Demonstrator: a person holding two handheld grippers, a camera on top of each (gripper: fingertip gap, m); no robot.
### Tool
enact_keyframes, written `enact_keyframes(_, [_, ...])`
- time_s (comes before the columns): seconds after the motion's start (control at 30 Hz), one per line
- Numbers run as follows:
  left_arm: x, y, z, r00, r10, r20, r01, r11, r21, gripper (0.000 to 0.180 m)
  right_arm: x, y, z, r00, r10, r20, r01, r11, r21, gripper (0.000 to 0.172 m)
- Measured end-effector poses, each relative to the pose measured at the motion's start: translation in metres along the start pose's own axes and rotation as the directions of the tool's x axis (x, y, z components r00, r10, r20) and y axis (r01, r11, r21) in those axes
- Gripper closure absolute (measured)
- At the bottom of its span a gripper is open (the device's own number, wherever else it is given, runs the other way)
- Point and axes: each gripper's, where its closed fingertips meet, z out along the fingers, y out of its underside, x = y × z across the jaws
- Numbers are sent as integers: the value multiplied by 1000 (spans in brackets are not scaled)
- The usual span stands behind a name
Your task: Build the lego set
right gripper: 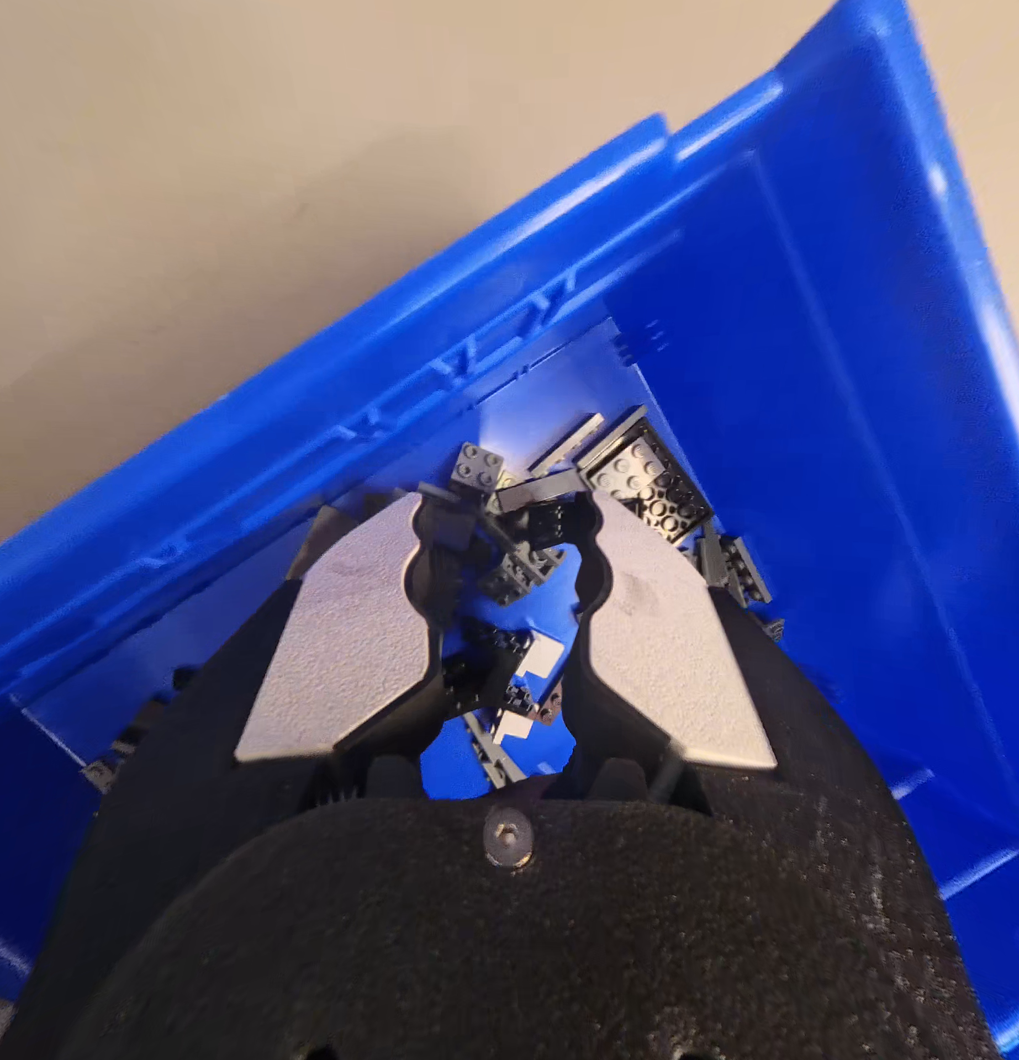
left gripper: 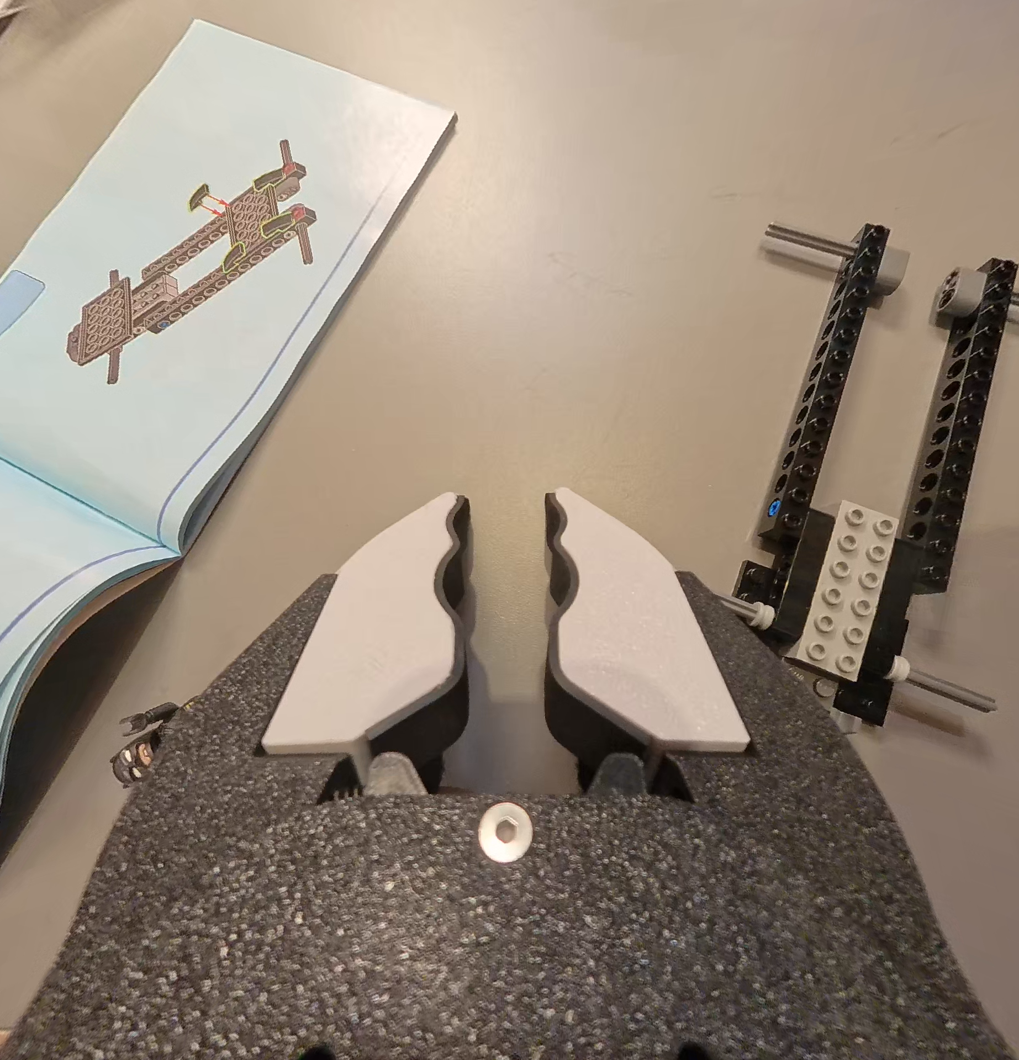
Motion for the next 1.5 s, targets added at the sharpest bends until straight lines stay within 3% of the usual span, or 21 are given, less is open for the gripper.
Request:
enact_keyframes(0.2, [-1, 0, 1, 999, -26, -20, 26, 1000, -3, 153, 27, 7, -12, 995, 36, -88, -34, 999, 30, 132])
enact_keyframes(0.5, [-4, -1, 2, 999, -44, -7, 44, 999, -4, 156, 71, 27, 4, 972, 44, -230, -59, 997, -59, 142])
enact_keyframes(0.67, [-6, -1, 2, 998, -60, -7, 60, 998, -2, 159, 52, 28, 14, 984, 2, -177, -17, 996, -83, 145])
enact_keyframes(0.83, [-7, -1, 2, 998, -64, -6, 64, 998, -2, 160, 26, 30, 7, 992, -50, -115, 38, 994, -103, 137])
enact_keyframes(1.07, [-7, -1, 2, 998, -67, -4, 67, 998, -2, 160, 71, 23, 2, 968, 38, -247, -52, 997, -50, 142])
enact_keyframes(1.23, [-7, -1, 2, 998, -60, 5, 60, 998, -3, 160, 68, 26, 13, 966, 51, -253, -70, 996, -64, 158])
enact_keyframes(1.5, [-8, -1, 2, 997, -75, -3, 75, 997, -2, 161, 32, 50, -1, 982, -10, -187, -24, 984, -178, 137])
